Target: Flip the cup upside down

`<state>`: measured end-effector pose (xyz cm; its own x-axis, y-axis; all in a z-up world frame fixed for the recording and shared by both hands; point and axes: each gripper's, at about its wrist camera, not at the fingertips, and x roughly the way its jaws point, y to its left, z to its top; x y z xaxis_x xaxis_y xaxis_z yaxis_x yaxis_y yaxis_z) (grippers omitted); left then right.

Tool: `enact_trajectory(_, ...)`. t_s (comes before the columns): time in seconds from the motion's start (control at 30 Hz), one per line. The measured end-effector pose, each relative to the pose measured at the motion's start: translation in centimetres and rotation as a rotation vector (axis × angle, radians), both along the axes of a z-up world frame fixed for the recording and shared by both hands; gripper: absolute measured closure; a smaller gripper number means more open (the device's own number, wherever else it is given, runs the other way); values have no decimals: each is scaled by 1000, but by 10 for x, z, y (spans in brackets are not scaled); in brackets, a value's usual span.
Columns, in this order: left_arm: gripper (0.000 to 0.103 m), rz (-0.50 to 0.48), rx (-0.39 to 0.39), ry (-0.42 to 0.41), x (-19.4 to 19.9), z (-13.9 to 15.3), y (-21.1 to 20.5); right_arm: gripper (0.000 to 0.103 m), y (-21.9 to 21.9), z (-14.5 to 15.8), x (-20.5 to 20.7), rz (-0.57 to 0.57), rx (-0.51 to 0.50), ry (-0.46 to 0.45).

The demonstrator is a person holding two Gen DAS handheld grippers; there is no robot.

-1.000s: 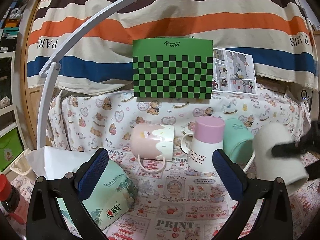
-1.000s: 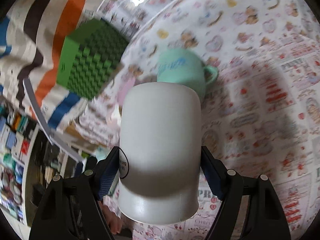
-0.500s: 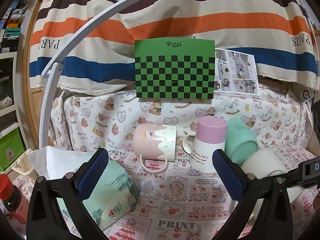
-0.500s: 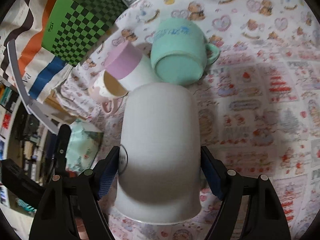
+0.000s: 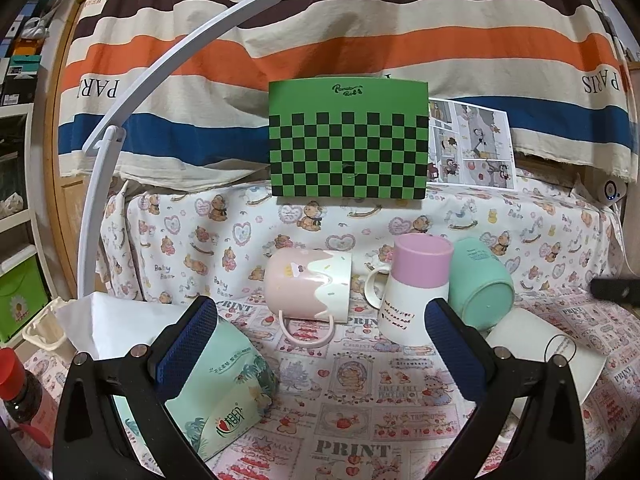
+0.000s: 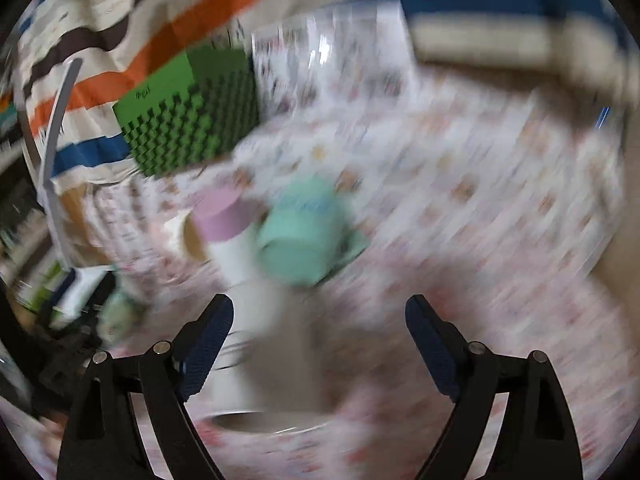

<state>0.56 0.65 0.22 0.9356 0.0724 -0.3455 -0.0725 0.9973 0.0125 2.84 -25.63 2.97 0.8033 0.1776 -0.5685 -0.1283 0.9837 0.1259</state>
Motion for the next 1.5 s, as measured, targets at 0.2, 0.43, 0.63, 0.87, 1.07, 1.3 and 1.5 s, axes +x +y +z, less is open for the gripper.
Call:
enact_trajectory(0.2,0,1,0,0,0,0,0,0,-35,10,-31,-115,-111,-325)
enact_trajectory(0.43,0,3,-1,-3,0,0,-1,0,-64,3,-37,-212,-2,-394)
enact_trajectory(0.63,0,4,0,-6,1,-1,0,0,-67,-6,-35,-233,-71,-400)
enact_trajectory(0.87,0,-20,1,-13,0,0,0,0,-64,-12,-36,-229,-123,-430)
enact_trajectory(1.07,0,-26,-19,24,-3,0,-10,0,-65,-15,-26,-230,-130,-375)
enact_trajectory(1.3,0,-107,-92,193,8,40,-50,0,-68,-22,-12,-261,-136,-300)
enact_trajectory(1.5,0,-181,-85,341,37,54,-94,0,-69,-22,-12,-270,-140,-298)
